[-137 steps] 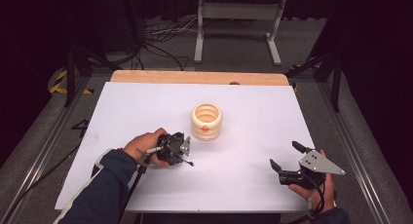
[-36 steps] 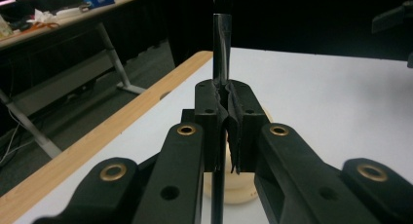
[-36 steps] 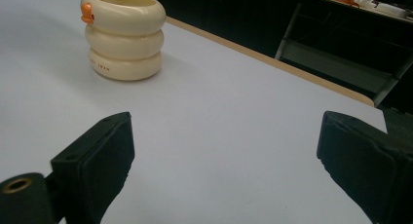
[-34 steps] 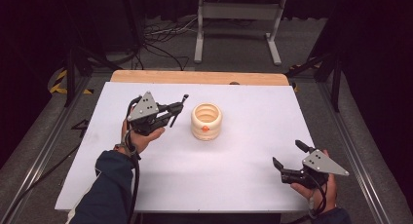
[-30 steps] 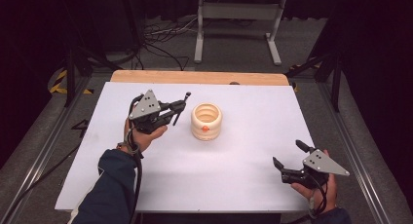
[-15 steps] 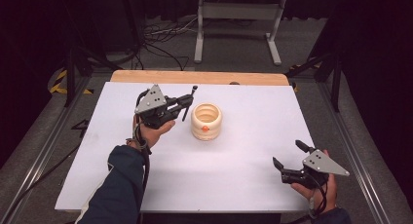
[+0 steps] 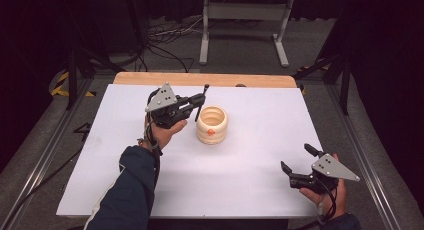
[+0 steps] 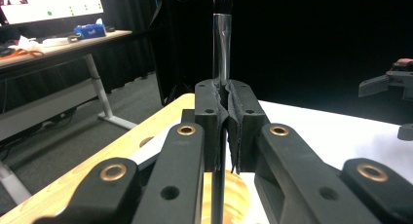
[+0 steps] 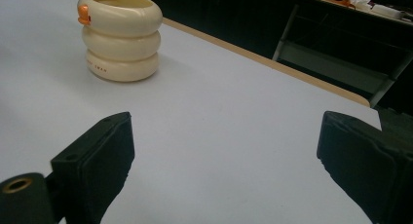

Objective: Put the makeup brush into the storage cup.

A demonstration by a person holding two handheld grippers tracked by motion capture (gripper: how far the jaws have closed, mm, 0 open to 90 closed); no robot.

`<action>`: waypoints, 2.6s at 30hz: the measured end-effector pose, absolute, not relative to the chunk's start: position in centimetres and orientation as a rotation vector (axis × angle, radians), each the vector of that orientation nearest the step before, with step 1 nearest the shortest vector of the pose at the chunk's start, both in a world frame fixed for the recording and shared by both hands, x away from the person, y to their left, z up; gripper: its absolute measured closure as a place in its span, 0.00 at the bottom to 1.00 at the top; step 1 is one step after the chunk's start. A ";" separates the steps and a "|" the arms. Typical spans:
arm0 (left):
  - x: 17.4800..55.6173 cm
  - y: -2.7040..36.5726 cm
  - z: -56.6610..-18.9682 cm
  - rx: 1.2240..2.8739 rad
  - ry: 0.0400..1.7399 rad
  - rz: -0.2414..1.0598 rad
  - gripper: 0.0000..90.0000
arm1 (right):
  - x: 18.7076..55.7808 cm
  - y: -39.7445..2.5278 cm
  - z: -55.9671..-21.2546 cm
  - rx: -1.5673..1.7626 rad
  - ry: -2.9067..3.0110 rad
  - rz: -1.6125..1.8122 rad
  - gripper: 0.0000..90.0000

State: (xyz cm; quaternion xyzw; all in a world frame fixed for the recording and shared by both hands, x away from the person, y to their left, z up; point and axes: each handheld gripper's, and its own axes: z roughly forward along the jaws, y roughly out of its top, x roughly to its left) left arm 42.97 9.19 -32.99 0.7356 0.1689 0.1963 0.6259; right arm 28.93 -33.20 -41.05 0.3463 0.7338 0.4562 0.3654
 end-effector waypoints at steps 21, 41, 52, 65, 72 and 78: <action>45.0 6.1 -33.5 1.662 0.365 0.422 0.93 | 29.0 -33.3 -41.0 0.881 1.891 1.183 0.08; 46.9 4.1 -35.8 1.695 0.364 0.403 0.93 | 29.0 -33.1 -41.0 0.869 1.907 1.193 0.08; 47.3 4.1 -37.9 1.698 0.392 0.384 0.93 | 29.0 -33.1 -41.1 0.858 1.915 1.204 0.07; 46.8 5.0 -39.4 1.707 0.410 0.368 0.93 | 29.0 -33.1 -41.1 0.855 1.918 1.198 0.08; 46.7 5.5 -39.9 1.693 0.435 0.358 0.93 | 29.0 -33.0 -41.1 0.857 1.922 1.195 0.08; 46.7 5.4 -39.7 1.700 0.429 0.369 0.93 | 29.0 -33.0 -41.2 0.858 1.923 1.194 0.08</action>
